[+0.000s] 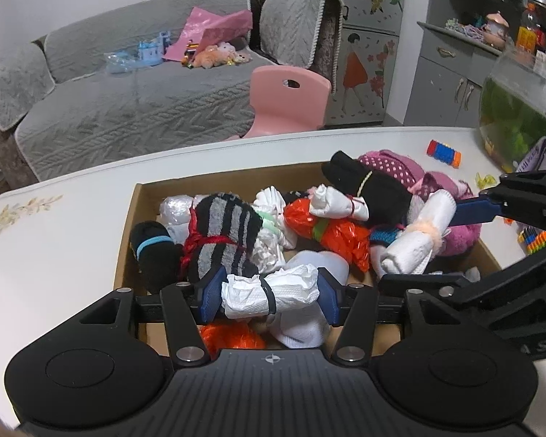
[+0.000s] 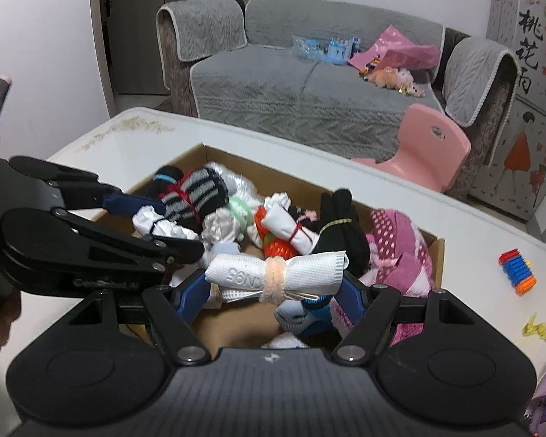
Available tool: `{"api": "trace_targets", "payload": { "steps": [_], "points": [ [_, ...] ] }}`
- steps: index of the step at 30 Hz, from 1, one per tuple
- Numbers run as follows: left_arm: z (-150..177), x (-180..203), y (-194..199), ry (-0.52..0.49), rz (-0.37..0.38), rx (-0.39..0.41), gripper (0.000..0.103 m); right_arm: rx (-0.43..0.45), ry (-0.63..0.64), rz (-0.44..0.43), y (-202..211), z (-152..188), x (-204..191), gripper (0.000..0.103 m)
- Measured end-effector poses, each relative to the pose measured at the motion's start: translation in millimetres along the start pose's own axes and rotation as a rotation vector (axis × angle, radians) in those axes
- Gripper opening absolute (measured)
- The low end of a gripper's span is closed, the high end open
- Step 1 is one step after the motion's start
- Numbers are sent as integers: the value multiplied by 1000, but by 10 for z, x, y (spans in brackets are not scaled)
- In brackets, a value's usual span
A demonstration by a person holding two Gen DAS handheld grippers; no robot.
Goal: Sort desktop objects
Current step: 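Open both grippers to release the white bundles into the box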
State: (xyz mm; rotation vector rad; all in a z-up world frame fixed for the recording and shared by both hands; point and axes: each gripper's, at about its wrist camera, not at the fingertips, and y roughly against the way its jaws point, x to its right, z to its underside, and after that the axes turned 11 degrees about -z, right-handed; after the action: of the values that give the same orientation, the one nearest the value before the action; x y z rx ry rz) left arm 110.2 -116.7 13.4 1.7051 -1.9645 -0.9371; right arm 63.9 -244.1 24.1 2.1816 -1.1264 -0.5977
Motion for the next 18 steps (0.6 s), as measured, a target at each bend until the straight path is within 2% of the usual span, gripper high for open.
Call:
{"api": "trace_targets", "payload": {
  "steps": [11,13,15,16,18],
  "points": [
    [305,-10,-7,-27,-25,69,66,-36,-18,-12,-177,195,6,71],
    [339,-43,-22,-14,-28,71,72,-40,-26,-13,-205,215,17,71],
    [354,-88,-50,5,-32,65,84,-39,-34,-13,-212,233,17,72],
    [363,-113,-64,16,-35,60,86,-38,-36,-9,-215,237,20,73],
    [380,-166,-74,42,-26,54,89,-35,-42,0,-215,251,22,80]
  ]
}}
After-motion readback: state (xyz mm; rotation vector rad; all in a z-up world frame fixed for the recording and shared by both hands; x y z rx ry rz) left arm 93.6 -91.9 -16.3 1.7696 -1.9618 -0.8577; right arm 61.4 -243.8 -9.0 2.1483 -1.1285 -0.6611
